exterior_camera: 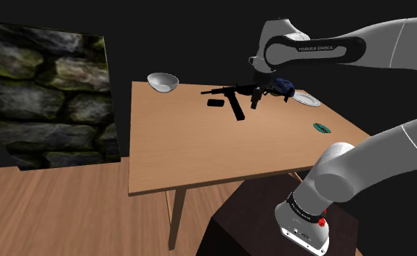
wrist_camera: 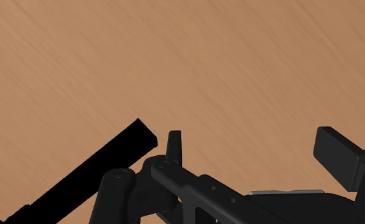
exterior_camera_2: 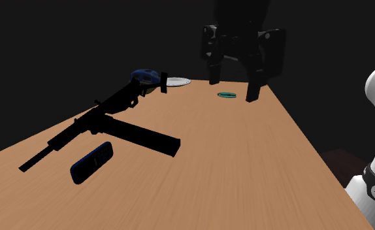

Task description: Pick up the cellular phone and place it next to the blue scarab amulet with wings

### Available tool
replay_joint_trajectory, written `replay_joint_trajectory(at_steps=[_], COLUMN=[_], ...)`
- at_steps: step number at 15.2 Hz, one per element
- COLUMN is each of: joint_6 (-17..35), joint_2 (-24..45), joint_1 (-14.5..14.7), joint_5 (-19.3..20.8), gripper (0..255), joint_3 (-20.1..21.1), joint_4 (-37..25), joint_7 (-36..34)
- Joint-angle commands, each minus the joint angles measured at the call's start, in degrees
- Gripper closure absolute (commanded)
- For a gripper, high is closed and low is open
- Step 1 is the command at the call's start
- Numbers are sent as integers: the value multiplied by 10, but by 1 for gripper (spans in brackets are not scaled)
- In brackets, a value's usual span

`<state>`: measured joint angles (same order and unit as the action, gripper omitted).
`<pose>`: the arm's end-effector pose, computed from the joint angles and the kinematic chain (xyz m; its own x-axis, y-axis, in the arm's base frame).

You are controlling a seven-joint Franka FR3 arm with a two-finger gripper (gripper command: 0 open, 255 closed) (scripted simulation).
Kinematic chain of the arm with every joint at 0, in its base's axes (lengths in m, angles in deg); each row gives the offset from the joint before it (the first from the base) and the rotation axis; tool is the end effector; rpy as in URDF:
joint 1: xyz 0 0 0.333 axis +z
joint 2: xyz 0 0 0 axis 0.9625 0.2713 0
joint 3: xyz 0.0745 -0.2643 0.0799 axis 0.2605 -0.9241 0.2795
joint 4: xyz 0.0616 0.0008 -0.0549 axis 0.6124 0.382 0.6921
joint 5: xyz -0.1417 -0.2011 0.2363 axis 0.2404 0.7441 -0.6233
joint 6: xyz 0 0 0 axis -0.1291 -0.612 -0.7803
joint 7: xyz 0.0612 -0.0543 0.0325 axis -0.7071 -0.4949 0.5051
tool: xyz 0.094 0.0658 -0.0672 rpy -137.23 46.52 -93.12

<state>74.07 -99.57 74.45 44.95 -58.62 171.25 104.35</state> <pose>0.3591 -0.1074 0.4585 0.9623 0.2509 -0.1052 0.2609 -0.9606 0.0955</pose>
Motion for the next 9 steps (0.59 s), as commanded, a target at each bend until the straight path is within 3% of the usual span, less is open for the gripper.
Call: replay_joint_trajectory(at_steps=[1,9], joint_6=[26,109], joint_2=[37,216], joint_1=[4,16], joint_5=[-1,-58], gripper=[0,0], joint_3=[-21,-83], joint_4=[-19,-130], joint_7=[47,237])
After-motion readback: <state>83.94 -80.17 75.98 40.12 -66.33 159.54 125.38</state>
